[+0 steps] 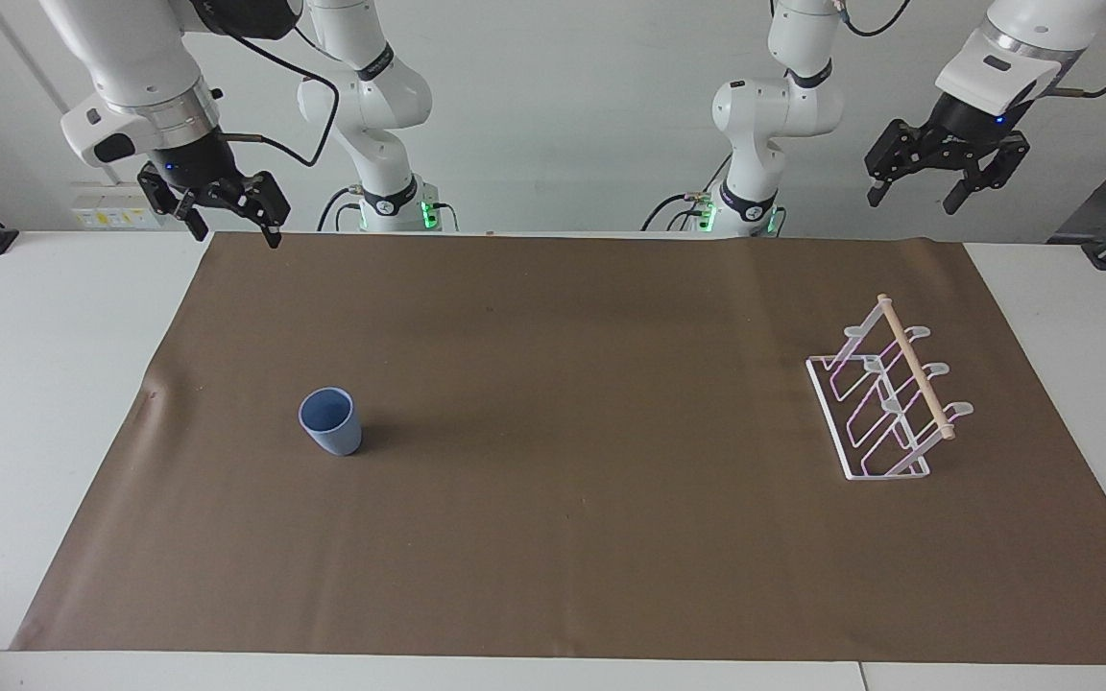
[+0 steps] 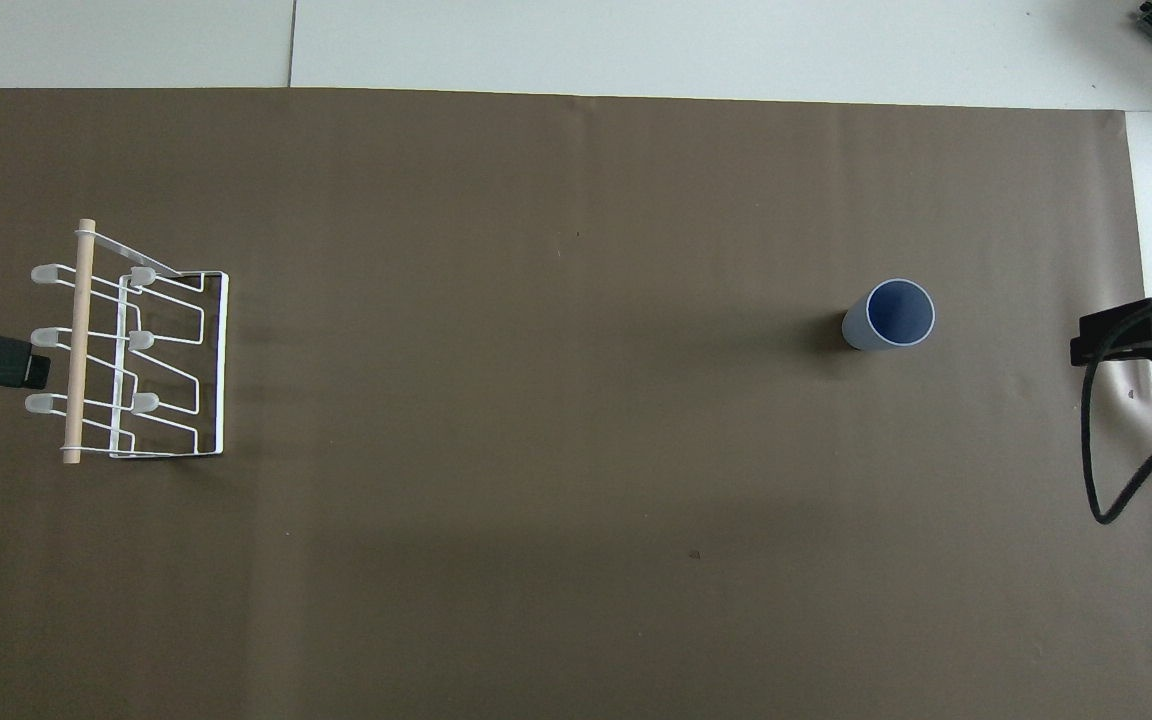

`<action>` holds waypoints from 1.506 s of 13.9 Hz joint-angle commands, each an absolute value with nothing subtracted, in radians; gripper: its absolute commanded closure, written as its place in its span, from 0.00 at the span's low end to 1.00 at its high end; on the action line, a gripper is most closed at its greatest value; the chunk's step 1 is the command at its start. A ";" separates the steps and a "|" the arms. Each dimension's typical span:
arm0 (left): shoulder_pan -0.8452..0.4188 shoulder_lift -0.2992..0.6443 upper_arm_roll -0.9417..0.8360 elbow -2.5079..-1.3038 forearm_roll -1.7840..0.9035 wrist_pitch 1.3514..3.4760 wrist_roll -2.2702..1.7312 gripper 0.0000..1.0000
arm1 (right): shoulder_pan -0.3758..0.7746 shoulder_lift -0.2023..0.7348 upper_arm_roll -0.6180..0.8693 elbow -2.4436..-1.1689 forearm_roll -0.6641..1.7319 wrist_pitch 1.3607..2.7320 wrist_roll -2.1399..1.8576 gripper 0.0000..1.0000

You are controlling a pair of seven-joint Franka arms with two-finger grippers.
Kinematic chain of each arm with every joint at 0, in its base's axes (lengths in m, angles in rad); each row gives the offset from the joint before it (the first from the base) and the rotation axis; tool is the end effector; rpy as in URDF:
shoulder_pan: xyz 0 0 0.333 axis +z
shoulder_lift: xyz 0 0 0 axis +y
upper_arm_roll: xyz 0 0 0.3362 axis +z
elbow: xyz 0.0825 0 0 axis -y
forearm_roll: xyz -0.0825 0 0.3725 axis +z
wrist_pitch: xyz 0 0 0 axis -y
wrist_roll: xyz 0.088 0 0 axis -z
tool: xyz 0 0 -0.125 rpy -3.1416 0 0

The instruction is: Hang cup on cup holder

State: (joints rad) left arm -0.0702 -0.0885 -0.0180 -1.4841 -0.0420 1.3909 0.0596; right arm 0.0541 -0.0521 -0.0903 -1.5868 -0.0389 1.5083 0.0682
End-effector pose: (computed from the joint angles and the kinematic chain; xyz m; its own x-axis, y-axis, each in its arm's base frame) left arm 0.4898 -0.0497 0.6960 0.9880 -0.1546 -0.0022 -0.1544 -0.9872 0.0400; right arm 0.5183 -0.0252 0.6416 0.9940 -0.1063 -0.0242 -0.1054 -0.9938 0.0359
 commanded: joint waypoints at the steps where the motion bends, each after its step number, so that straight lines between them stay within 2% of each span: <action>1: -0.063 -0.101 -0.020 -1.505 -0.025 1.362 0.055 0.00 | 0.051 -0.075 -0.086 -1.615 -0.015 1.517 0.087 0.00; 7: -0.048 -0.112 -0.012 -1.513 -0.025 1.362 0.054 0.00 | 0.038 -0.077 -0.087 -1.632 -0.015 1.565 0.069 0.00; 12: -0.048 -0.114 -0.012 -1.513 -0.025 1.364 0.055 0.00 | 0.025 -0.031 -0.089 -1.664 -0.014 1.647 -0.069 0.00; 14: -0.048 -0.114 -0.012 -1.513 -0.025 1.362 0.054 0.00 | 0.012 -0.022 -0.089 -1.727 -0.014 1.744 -0.110 0.00; 15: -0.048 -0.114 -0.012 -1.513 -0.025 1.362 0.055 0.00 | 0.012 0.003 -0.089 -1.762 -0.014 1.816 -0.138 0.00; 18: -0.048 -0.114 -0.012 -1.513 -0.025 1.362 0.054 0.00 | 0.014 0.133 -0.087 -1.764 -0.014 1.955 -0.199 0.00; 21: -0.048 -0.114 -0.012 -1.513 -0.025 1.362 0.055 0.00 | 0.014 0.207 -0.087 -1.779 0.052 2.069 -0.273 0.00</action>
State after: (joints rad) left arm -0.0554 -0.0917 -0.0059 -1.4914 -0.0419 1.3713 0.0590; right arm 0.0276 0.1782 -0.0943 -1.7724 -0.0024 2.0159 -0.2103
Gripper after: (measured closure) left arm 0.000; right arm 0.000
